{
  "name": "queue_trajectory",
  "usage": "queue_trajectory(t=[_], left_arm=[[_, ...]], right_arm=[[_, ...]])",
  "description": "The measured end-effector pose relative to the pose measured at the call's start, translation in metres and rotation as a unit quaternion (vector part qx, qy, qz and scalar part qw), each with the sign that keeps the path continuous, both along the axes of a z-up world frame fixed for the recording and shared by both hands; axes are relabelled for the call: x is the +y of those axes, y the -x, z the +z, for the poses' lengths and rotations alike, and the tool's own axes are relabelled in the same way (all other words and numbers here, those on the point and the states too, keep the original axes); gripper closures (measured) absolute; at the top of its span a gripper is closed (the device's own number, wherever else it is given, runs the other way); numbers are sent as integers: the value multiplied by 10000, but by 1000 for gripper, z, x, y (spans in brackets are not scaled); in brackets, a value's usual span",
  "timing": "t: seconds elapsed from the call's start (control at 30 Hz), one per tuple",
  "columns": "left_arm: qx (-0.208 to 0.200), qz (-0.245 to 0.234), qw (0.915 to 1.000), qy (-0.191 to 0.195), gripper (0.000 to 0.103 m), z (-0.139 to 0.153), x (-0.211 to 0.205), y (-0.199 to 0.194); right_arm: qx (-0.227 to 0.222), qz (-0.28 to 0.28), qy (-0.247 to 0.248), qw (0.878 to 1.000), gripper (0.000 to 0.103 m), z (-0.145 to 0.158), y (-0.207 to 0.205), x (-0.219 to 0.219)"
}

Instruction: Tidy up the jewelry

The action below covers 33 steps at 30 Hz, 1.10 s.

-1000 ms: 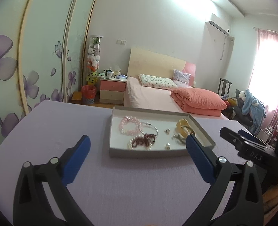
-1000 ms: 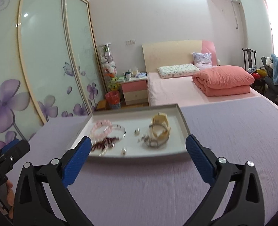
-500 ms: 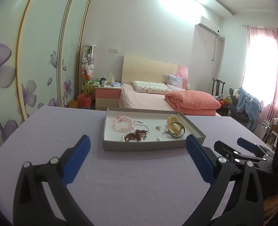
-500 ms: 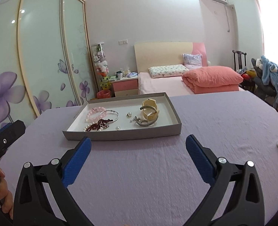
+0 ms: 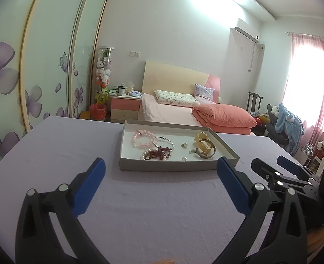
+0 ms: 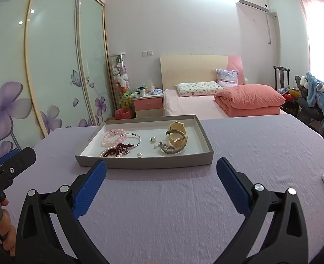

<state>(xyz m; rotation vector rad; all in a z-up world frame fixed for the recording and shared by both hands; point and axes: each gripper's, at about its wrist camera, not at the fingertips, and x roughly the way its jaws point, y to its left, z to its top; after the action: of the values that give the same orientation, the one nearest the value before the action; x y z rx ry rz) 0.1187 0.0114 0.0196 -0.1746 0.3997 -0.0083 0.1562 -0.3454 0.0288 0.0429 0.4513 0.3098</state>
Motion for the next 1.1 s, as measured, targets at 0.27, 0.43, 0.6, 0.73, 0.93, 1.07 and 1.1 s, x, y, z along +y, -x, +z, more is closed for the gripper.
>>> queue_trajectory(t=[0.27,0.43,0.6,0.73,0.93,1.07,1.1], left_arm=[[-5,-80,10000,20,4,0,-2,-3],[2,-75,10000,35,4,0,-2,-3],[6,-93,10000,34,4,0,-2,-3],[2,-92,10000,33,4,0,-2,-2],[21,-105,9999,41,4,-1,-2,-3],[20,-97,9999,36,4,-1,-2,-3],[20,-95,9999,35,4,-1,-2,-2]], right_arm=[[51,57,-17,10000,3,-1,1,1],[67,67,-36,9999,4,-1,1,0],[71,65,-41,9999,4,-1,1,0],[82,73,-39,9999,3,-1,0,0],[85,79,-50,9999,3,-1,0,0],[86,87,-52,9999,3,-1,0,0],[86,87,-51,9999,4,-1,0,1]])
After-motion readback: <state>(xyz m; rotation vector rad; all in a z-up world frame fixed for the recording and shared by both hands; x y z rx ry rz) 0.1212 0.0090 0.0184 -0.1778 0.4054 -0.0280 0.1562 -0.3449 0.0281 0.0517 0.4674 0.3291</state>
